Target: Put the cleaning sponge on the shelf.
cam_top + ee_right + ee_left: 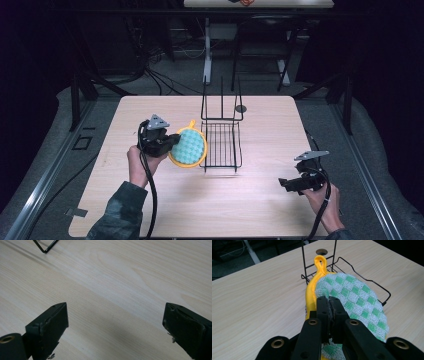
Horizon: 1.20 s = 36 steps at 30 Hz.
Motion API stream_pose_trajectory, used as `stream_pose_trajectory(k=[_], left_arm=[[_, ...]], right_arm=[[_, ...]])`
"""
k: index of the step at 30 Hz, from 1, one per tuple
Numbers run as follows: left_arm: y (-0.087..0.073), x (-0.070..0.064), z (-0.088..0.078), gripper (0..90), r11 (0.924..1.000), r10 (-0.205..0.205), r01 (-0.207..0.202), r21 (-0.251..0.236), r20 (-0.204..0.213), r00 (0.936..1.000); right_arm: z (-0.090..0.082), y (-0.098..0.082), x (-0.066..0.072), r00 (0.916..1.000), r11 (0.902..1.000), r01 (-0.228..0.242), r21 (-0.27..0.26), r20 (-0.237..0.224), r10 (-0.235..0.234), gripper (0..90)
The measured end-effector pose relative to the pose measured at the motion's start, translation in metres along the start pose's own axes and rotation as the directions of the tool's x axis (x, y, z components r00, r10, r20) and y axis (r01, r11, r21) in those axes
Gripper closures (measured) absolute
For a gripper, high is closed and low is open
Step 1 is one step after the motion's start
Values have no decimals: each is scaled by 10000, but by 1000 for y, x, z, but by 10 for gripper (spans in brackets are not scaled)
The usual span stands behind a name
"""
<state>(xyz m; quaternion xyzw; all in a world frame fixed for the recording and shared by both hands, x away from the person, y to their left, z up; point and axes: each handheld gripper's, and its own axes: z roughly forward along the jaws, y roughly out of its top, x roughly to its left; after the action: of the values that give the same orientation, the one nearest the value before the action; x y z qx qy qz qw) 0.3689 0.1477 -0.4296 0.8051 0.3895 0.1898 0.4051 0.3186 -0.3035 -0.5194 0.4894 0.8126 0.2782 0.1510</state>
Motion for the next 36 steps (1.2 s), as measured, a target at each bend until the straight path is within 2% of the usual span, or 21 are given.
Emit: stream_pose_trajectory(k=[2, 9, 15, 21, 36], left_arm=[[0, -1, 2, 877, 9999, -10, 9, -122, -20, 10000], [2, -1, 11, 877, 10000, -86, 86, 1, 56, 9999], [3, -5, 17, 877, 9994, -186, 190, -275, 154, 9997], [3, -4, 18, 877, 9991, -322, 324, -277, 97, 9994], [8, -11, 29, 877, 9983, -381, 392, -438, 262, 9989]], right_arm=[[-1, 0, 1, 10000, 9999, -27, -122, 58, 27, 61], [-2, -1, -3, 9999, 9998, -114, -156, -13, 114, 53], [-5, 1, -4, 9999, 9994, -72, -325, 93, 75, 33], [1, 0, -2, 10000, 10000, -42, -45, 52, 42, 38], [1, 1, -2, 10000, 10000, -14, -42, 43, 14, 48]])
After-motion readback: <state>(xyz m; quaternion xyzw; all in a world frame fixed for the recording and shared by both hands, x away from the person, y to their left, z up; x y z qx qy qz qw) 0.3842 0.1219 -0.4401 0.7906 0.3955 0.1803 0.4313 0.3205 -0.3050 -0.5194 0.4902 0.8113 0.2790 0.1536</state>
